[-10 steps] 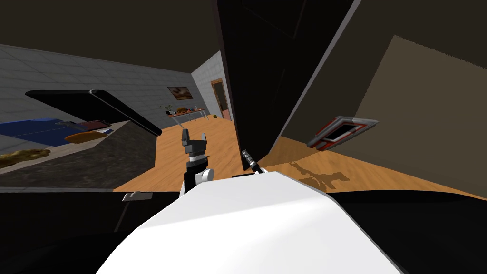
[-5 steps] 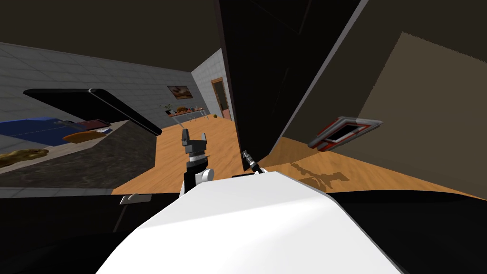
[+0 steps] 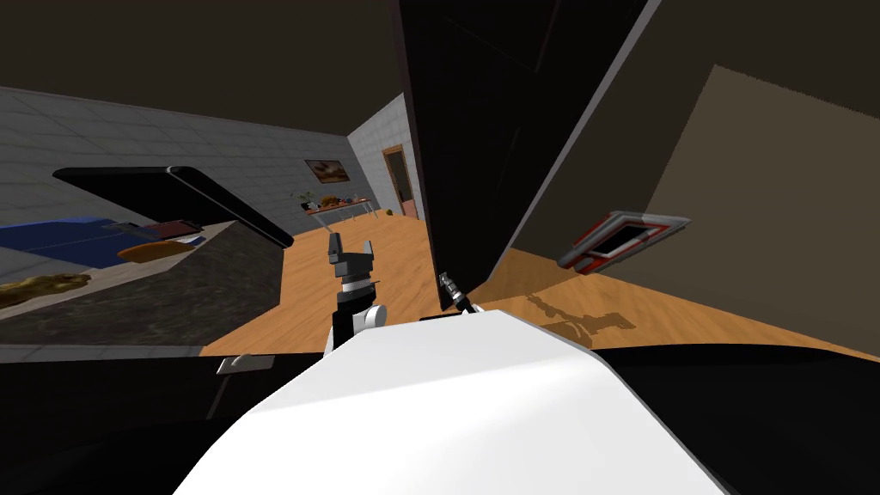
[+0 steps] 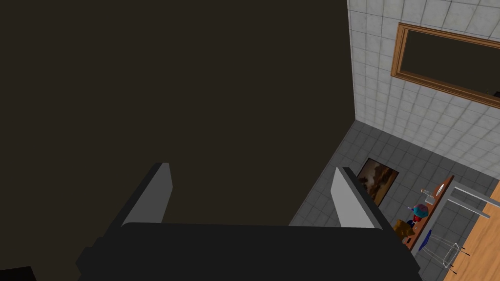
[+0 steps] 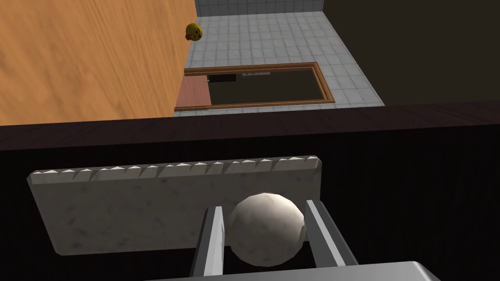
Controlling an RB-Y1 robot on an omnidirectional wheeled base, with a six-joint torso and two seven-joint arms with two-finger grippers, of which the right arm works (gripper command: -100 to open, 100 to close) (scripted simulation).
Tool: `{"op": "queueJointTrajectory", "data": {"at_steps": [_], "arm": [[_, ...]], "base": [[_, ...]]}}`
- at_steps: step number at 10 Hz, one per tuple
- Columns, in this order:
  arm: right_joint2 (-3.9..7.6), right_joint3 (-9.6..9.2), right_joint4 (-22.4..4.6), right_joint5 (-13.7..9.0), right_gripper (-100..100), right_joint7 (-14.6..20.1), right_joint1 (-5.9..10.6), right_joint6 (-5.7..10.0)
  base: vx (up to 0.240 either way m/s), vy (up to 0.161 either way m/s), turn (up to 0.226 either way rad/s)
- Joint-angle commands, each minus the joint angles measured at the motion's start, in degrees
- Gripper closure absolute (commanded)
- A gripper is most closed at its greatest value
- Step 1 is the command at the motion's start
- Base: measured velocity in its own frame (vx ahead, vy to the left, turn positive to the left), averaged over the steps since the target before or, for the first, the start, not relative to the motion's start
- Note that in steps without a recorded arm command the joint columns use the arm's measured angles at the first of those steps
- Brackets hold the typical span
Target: Push the door open
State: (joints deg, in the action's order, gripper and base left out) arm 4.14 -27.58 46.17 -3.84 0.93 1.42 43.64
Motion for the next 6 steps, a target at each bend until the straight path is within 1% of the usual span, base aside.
{"op": "queueJointTrajectory", "data": {"at_steps": [1,3,4,5,6], "arm": [[0.09,1.58,-1.0,-0.5,100,-0.4,1.20,0.77],[0.28,2.75,-1.3,-0.8,100,-0.7,1.40,0.75],[0.39,3.63,-1.5,-1.1,100,-0.9,1.55,0.73],[0.44,4.09,-1.6,-1.2,100,-1.0,1.63,0.72],[0.51,5.07,-1.8,-1.4,100,-1.3,1.79,0.70]], "base": [[0.179,0.104,-0.046],[0.169,0.100,-0.032],[0.154,0.138,-0.037],[0.134,0.116,-0.040],[0.145,0.110,-0.054]]}}
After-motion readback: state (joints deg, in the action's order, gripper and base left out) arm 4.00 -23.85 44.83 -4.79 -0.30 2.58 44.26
